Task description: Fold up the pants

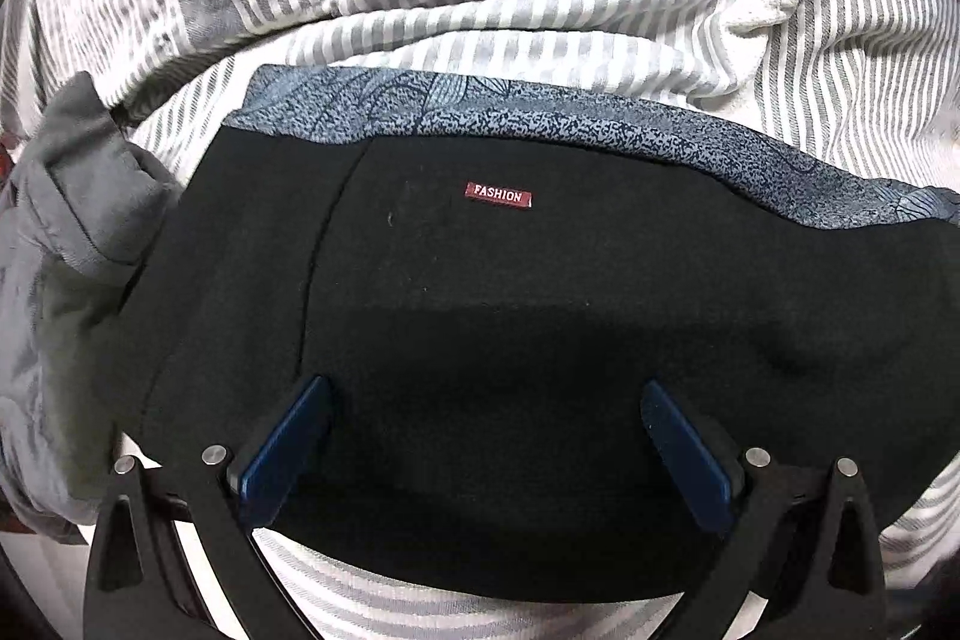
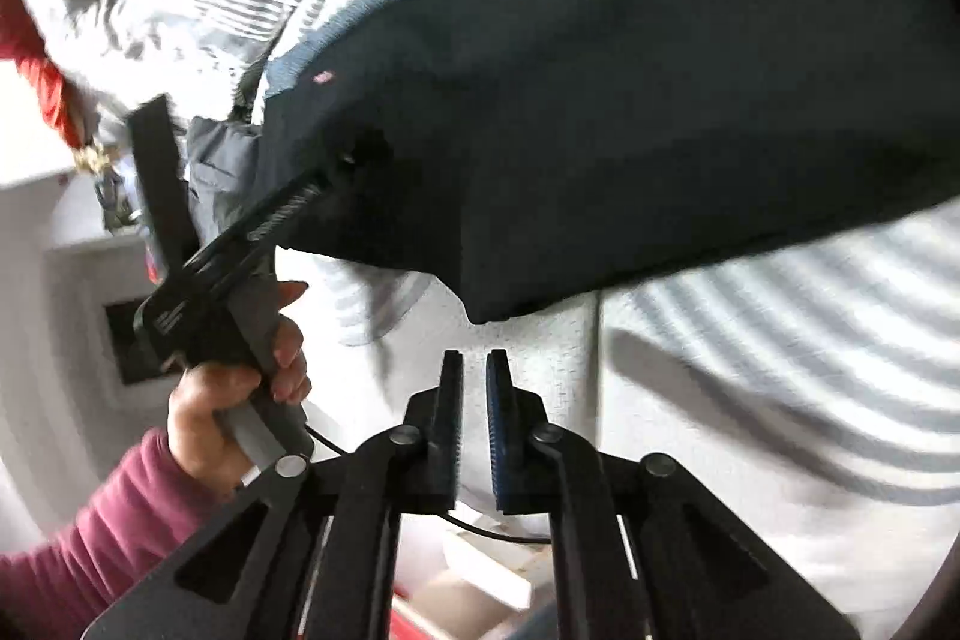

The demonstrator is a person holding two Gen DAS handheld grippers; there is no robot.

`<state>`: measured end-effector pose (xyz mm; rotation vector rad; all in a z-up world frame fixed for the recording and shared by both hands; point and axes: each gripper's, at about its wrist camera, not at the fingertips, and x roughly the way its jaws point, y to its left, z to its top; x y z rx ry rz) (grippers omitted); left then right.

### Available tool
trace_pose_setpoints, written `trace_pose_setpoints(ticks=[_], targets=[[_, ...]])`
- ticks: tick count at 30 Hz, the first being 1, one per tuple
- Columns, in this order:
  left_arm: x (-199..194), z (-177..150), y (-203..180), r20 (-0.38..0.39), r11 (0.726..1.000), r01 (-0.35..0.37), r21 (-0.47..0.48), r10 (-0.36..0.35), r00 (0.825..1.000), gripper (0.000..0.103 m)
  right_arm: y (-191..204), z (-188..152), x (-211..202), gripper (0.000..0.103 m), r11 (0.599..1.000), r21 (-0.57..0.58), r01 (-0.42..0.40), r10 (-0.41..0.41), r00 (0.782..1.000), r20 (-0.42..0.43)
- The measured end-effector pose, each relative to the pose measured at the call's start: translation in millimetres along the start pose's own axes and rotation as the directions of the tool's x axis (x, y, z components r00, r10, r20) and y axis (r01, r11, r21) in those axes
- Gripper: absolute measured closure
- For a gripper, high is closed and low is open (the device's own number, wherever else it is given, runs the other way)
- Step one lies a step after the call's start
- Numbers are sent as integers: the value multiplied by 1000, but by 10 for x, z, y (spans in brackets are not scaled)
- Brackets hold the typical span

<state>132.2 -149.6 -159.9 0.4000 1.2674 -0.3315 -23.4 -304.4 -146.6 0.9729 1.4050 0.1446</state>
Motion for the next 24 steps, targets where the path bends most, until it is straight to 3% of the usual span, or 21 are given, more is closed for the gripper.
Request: trace_pose_setpoints(ticks=[1,3,5,8,10,12,14,16,21,24], targets=[[11,4,8,-4,1000,1,2,-1,1000,0,12,50,-160,66,998,-22,55,-54,997,46],[-6,14,-12,-18,1000,-8,5,8,1000,0,-62,157,-520,25,986,-31,166,-160,975,153],[-46,21,-50,-31,1000,-11,2,11,999,0,-174,277,-780,23,965,-18,261,-250,940,230],[-180,50,-173,-8,1000,11,2,-11,1000,0,-397,491,-980,23,919,24,392,-383,881,276],[-260,118,-323,8,999,44,19,-44,999,0,-590,581,-1030,23,908,49,417,-413,867,278],[-330,185,-494,27,997,61,45,-62,998,0,-726,620,-1014,23,906,71,417,-420,867,269],[-356,286,-707,36,994,82,75,-85,996,0,-906,636,-972,23,921,104,375,-389,886,250],[-368,348,-883,35,990,107,93,-110,993,0,-905,635,-977,22,926,93,366,-377,883,281],[-272,354,-1244,-4,984,112,139,-112,994,0,-928,688,-938,0,956,75,282,-291,910,294],[-294,299,-1374,-17,983,105,153,-104,994,0,-974,714,-963,0,970,76,232,-244,924,293]])
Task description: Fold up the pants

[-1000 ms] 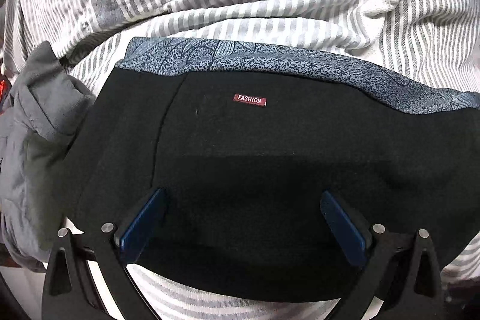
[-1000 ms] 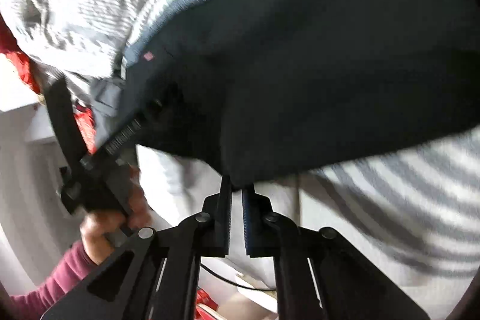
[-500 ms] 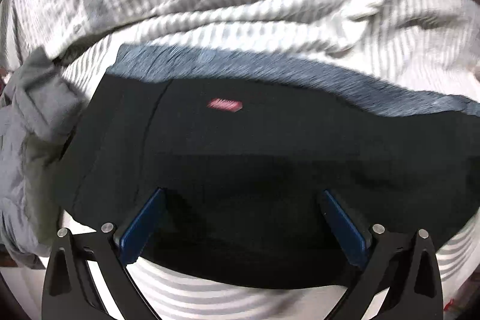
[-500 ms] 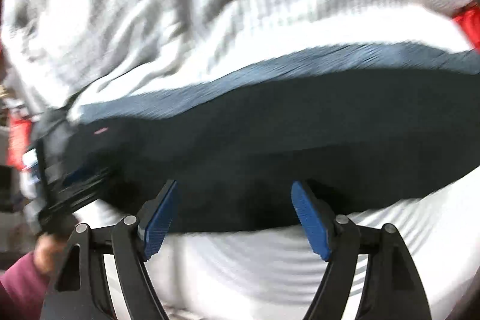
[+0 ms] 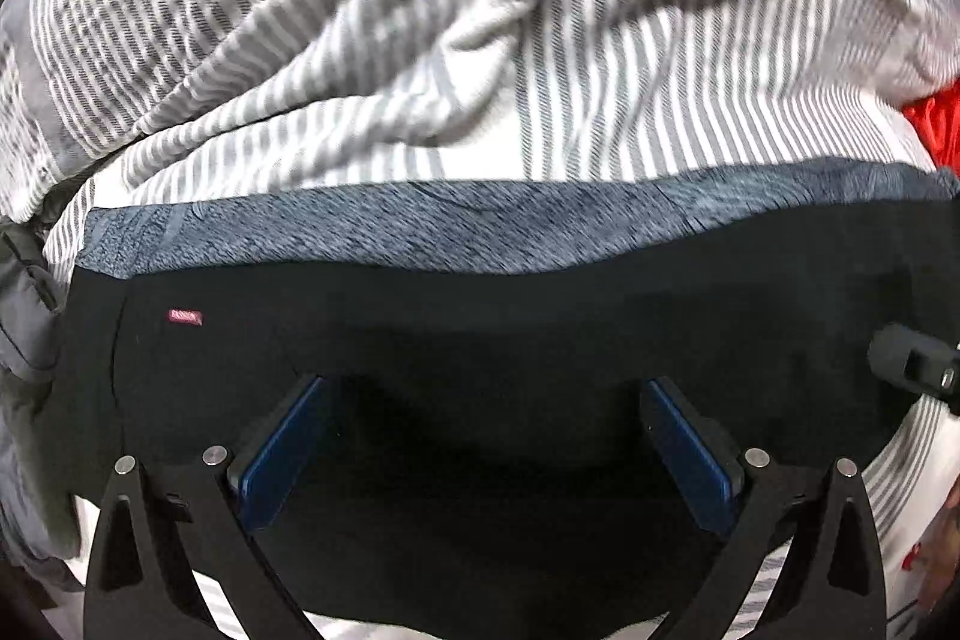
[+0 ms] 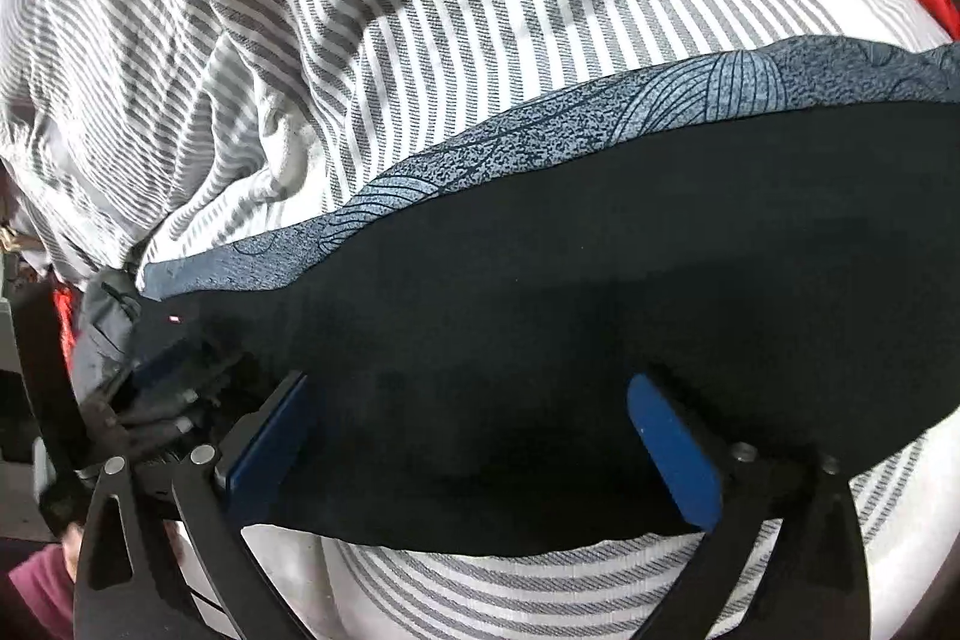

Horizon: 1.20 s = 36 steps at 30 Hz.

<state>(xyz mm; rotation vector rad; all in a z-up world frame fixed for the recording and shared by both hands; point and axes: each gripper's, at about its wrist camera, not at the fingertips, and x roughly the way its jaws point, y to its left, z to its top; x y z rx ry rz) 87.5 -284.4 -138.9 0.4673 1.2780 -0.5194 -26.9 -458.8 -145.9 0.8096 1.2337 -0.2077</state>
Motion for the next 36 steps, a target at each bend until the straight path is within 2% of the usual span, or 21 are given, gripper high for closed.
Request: trace_pose_setpoints(ticks=[5,9,13,16,22,25,27,30,33,36], targets=[[-139,-26,-153,-4,1000,14,-18,-14,1000,0,-214,-39,-151,0,983,121,-136,138,990,-11],[-265,23,-407,-3,999,43,-21,-43,999,0,-548,-114,-502,0,953,216,-212,210,977,36],[-324,108,-837,7,998,65,13,-65,998,0,-1048,-200,-898,0,915,305,-265,240,964,119],[-333,207,-1208,17,996,70,48,-71,997,0,-1520,-260,-1158,0,857,379,-350,278,932,232],[-264,401,-1857,25,995,56,84,-58,998,0,-2341,-402,-1405,5,751,477,-456,279,874,397],[-228,492,-2085,27,995,46,85,-49,998,0,-2642,-454,-1437,14,711,499,-496,284,851,442],[-209,523,-2222,29,996,30,88,-33,999,0,-2803,-468,-1430,21,696,505,-510,286,843,456],[-157,588,-2390,21,996,15,82,-17,1000,0,-2976,-467,-1402,22,686,513,-516,283,838,466],[-159,676,-2602,37,995,37,95,-41,998,0,-3129,-468,-1402,22,667,518,-536,286,826,486],[-158,786,-2949,56,988,49,148,-58,997,0,-3234,-515,-1430,22,635,526,-566,284,804,522]])
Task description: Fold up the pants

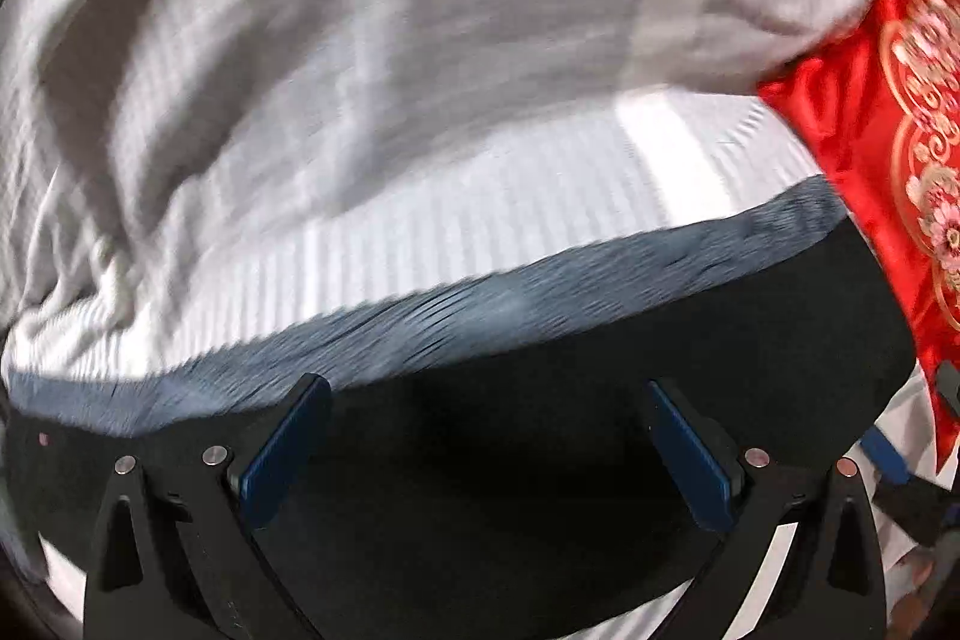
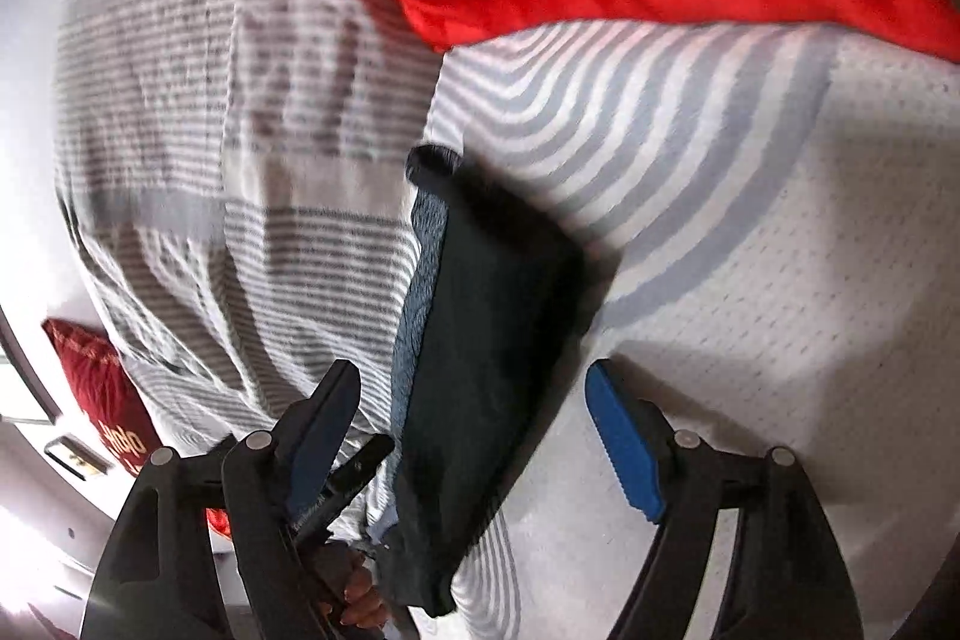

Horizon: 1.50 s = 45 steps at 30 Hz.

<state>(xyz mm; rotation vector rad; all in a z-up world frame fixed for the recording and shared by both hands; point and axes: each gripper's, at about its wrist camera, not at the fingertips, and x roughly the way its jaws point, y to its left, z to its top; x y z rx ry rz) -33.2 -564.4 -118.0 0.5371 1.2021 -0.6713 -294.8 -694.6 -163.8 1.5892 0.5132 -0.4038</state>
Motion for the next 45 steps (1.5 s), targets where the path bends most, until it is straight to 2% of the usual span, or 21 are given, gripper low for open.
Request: trace_pose_setpoints(ticks=[2,6,10,13,16,20,22,23,24,25,26,27,29,33,42,45], targets=[[10,43,-182,17,999,-23,36,23,1000,0,-10,-5,-72,22,1000,6,-3,3,1000,14],[-16,4,-228,51,996,-83,44,80,995,0,-70,15,-124,22,1000,9,-22,22,999,26],[23,-78,-56,45,985,-170,30,168,985,0,15,74,-46,22,998,-40,-49,49,999,16],[51,-165,81,13,979,-205,5,205,979,0,77,127,54,22,997,-63,-45,46,999,10],[151,-237,148,-20,973,-231,-17,231,973,0,154,135,126,22,995,-98,-8,8,1000,0],[206,-308,103,11,967,-253,-37,253,967,0,302,104,310,22,982,-163,100,-106,994,-32],[204,-342,78,24,964,-263,-41,264,964,0,340,103,403,28,978,-161,132,-140,989,-39],[198,-354,76,29,964,-264,-42,265,964,0,335,111,446,39,979,-146,142,-150,988,-43],[196,-360,82,31,964,-261,-41,262,964,0,304,125,492,58,983,-114,142,-148,987,-53],[199,-360,94,29,966,-254,-43,256,966,0,263,135,523,70,988,-84,129,-134,989,-63],[208,-360,106,26,968,-248,-45,249,968,0,201,139,548,90,995,-41,90,-93,993,-76],[222,-362,123,24,970,-240,-48,241,970,0,136,141,549,90,999,12,34,-33,996,-78],[264,-348,135,25,973,-224,-50,225,974,0,100,128,524,90,998,49,-27,31,996,-79],[279,-357,159,30,976,-209,-56,211,977,0,192,67,475,90,994,47,-100,105,990,-94],[272,-289,325,1,984,-162,-79,162,987,0,634,-56,496,90,988,-23,-153,148,980,-132],[74,-209,519,85,967,-211,-143,225,971,0,733,-83,497,90,987,-41,-154,147,980,-135]])
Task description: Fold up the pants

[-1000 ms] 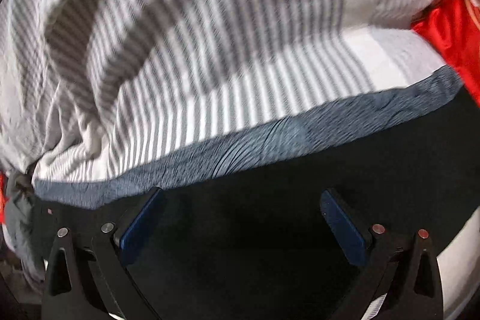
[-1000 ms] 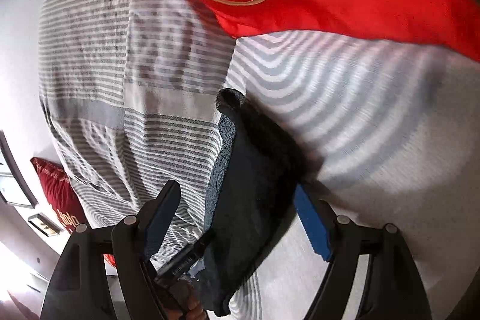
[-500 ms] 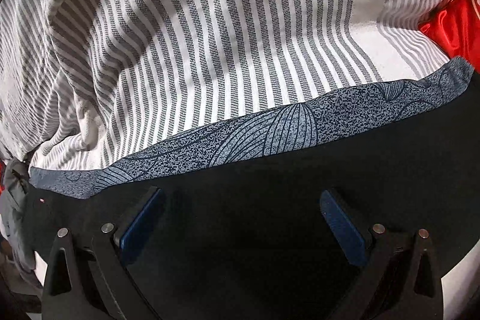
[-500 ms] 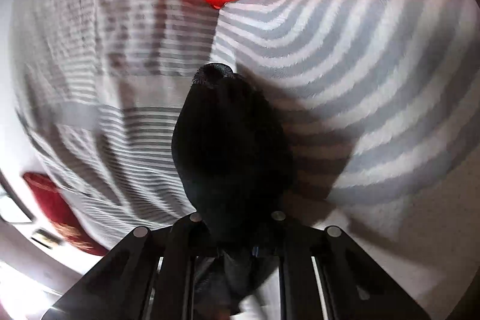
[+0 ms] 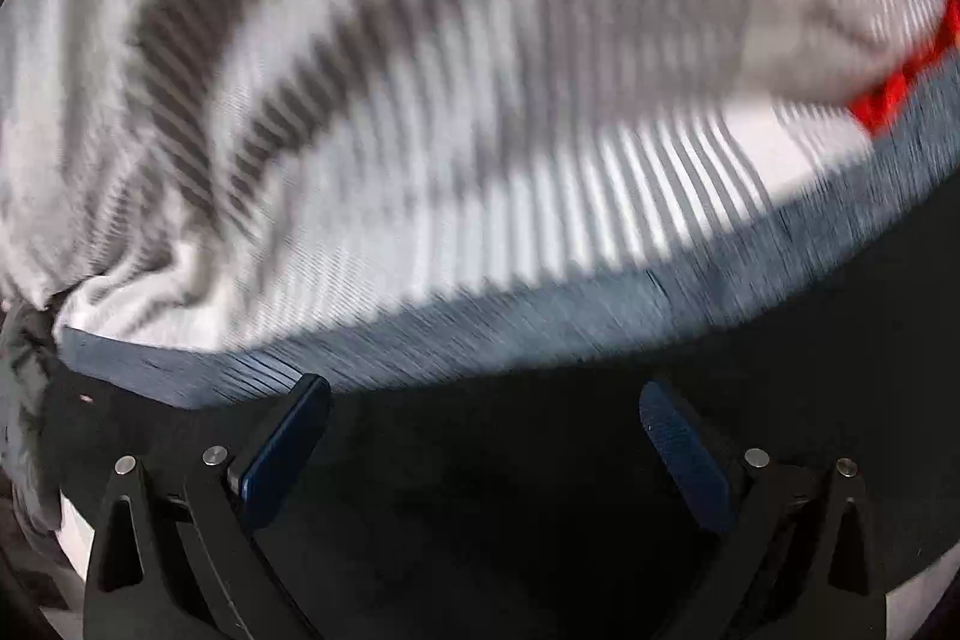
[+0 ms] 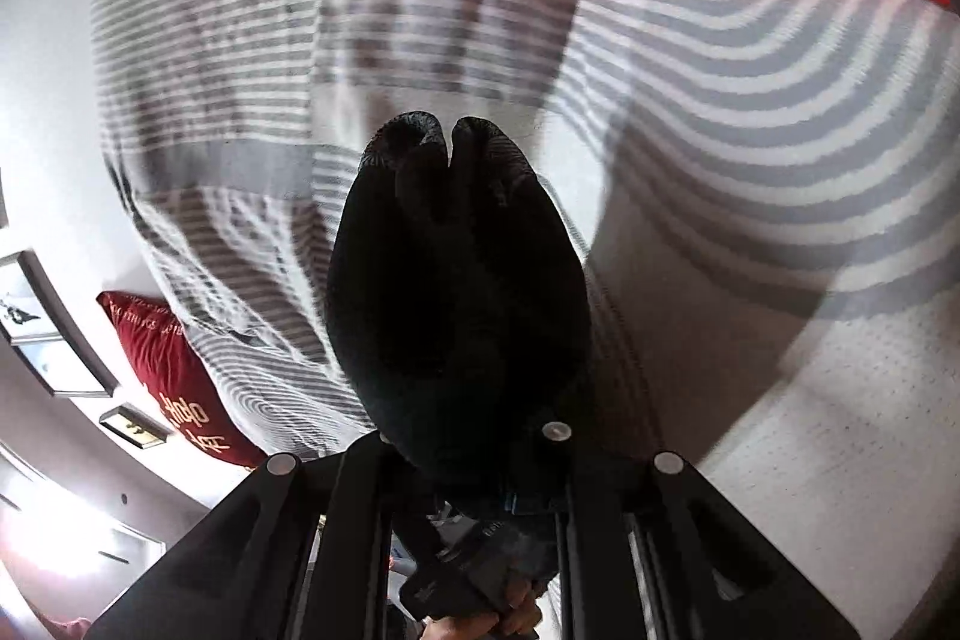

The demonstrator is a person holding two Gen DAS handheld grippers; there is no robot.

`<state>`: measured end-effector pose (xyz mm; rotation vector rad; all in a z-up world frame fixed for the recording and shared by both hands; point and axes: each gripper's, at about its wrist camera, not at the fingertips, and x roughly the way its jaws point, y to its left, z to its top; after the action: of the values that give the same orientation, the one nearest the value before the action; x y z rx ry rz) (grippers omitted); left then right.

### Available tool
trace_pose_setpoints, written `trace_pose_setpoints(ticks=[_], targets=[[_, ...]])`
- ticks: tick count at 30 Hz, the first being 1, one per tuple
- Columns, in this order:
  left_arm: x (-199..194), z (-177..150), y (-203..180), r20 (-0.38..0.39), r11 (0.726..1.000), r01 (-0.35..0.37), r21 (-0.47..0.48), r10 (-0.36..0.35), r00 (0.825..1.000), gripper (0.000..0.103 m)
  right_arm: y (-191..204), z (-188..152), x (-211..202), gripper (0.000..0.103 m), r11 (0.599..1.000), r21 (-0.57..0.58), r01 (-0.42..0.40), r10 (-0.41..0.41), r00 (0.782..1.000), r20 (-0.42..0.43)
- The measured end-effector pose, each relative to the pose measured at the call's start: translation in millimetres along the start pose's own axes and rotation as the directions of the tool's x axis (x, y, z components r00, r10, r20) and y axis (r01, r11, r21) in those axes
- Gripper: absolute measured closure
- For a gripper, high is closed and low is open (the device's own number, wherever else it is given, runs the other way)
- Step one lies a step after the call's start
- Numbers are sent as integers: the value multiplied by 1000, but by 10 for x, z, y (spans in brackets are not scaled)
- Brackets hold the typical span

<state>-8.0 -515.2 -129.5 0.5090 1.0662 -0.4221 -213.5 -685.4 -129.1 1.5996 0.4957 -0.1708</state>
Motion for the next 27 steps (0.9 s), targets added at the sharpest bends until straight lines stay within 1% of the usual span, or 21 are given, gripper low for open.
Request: trace_pose_setpoints(ticks=[1,2,3,4,5,6,7,9,10,11,13,14,17,20,23,27], targets=[[19,37,81,4,1000,-10,-26,10,1000,0,33,-9,11,90,1000,-7,1,-1,1000,-4],[93,68,151,-11,999,-13,-47,12,1000,0,52,-20,16,90,1000,-11,-1,1,1000,-7],[181,86,181,-37,998,-20,-55,18,999,0,72,-32,25,90,1000,-13,-7,6,1000,-10],[362,95,202,-95,998,-38,-57,32,995,0,77,-48,21,90,1000,-15,-10,10,1000,-12],[496,90,202,-124,998,-26,-57,19,992,0,131,-54,56,90,1000,-18,-13,12,1000,-15],[510,92,215,-89,997,-19,-75,12,996,0,148,-72,63,90,1000,-21,-16,16,1000,-19],[517,106,199,-68,997,-27,-71,22,997,0,174,-93,74,90,999,-23,-23,23,999,-23],[523,132,152,-64,998,-42,-42,39,997,0,251,-125,100,90,999,-37,-27,26,999,-35],[524,151,161,-74,999,-37,-36,34,997,0,311,-146,128,90,998,-50,-29,27,999,-43],[525,165,190,-85,999,-22,-40,19,996,0,333,-170,130,90,998,-59,-29,26,999,-48],[528,234,291,-104,997,33,-64,-40,994,0,443,-208,185,90,996,-81,-29,24,998,-62],[501,240,373,-101,996,48,-78,-56,993,0,503,-236,210,90,995,-98,-25,19,997,-69],[349,235,643,-56,993,74,-95,-79,995,0,719,-353,320,89,987,-159,-7,-8,996,-94],[230,187,970,-29,991,83,-105,-87,996,0,932,-512,489,89,978,-211,10,-34,993,-111],[139,92,1333,-14,989,91,-117,-94,996,0,1093,-738,706,89,960,-275,47,-84,989,-123],[111,-67,1785,-17,987,88,-135,-91,996,0,1265,-1144,1132,89,923,-371,105,-171,974,-150]])
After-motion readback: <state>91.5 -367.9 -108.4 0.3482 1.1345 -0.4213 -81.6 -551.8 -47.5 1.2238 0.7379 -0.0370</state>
